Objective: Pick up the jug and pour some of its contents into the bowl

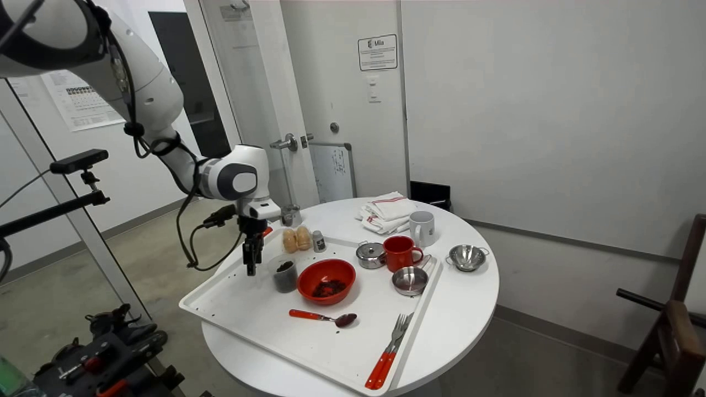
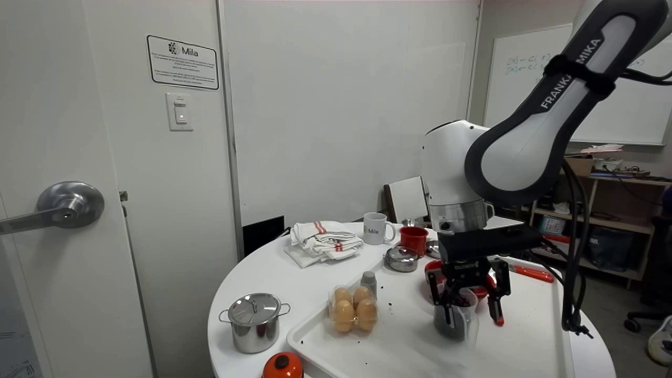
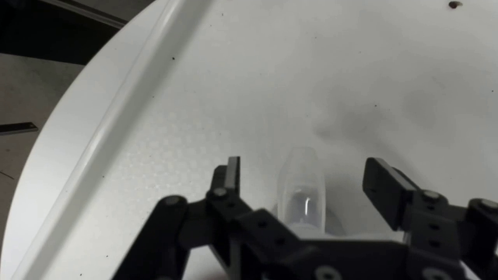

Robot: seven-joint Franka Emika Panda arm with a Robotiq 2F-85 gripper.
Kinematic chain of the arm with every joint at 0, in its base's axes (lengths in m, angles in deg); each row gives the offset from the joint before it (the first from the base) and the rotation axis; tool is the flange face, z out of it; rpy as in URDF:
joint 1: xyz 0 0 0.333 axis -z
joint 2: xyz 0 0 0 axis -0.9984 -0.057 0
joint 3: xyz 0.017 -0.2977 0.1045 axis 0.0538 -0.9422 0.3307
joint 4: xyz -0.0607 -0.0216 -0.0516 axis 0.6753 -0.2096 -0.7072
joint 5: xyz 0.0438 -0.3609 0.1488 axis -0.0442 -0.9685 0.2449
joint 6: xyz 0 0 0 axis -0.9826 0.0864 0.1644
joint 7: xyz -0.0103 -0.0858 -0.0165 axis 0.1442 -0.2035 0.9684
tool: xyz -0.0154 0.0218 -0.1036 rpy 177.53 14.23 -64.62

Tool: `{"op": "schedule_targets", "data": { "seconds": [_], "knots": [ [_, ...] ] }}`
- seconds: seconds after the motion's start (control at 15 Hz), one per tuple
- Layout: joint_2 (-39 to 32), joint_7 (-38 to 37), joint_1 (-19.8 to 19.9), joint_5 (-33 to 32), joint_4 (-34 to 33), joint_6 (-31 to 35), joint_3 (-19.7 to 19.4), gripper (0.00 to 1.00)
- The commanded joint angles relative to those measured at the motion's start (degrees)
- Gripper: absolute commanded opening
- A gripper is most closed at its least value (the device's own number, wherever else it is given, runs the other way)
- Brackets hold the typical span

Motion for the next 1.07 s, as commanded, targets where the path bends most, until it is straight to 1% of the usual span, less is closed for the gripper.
{"op": "schedule_targets", "data": {
  "seconds": [0.0,0.13,0.2,0.27,0.33,0.4,0.53,0.73,0.87,0.93,1.0],
  "knots": [
    [-0.7,1.1,-0.5,1.0,-0.8,0.1,-1.1,1.00],
    [-0.8,0.8,-0.5,1.0,-0.9,0.3,-1.5,1.00],
    [-0.8,0.7,-0.5,1.0,-0.9,0.4,-1.7,0.98],
    [-0.9,0.7,-0.6,0.9,-0.9,0.4,-1.8,0.74],
    [-0.9,0.9,-0.5,1.0,-1.0,0.3,-1.8,0.73],
    [-1.0,1.0,-0.4,1.1,-1.0,0.2,-1.8,0.70],
    [-0.9,1.0,-0.5,1.1,-1.0,0.2,-1.8,0.56],
    [-0.9,1.0,-0.4,1.3,-1.0,0.1,-1.6,0.31],
    [-0.6,1.2,-0.3,1.5,-0.9,-0.1,-1.4,0.17],
    [-0.4,1.8,0.0,1.7,-0.8,-0.6,-1.1,0.08],
    [-0.1,2.1,0.1,2.0,-0.7,-0.9,-0.8,0.09]
  ]
}}
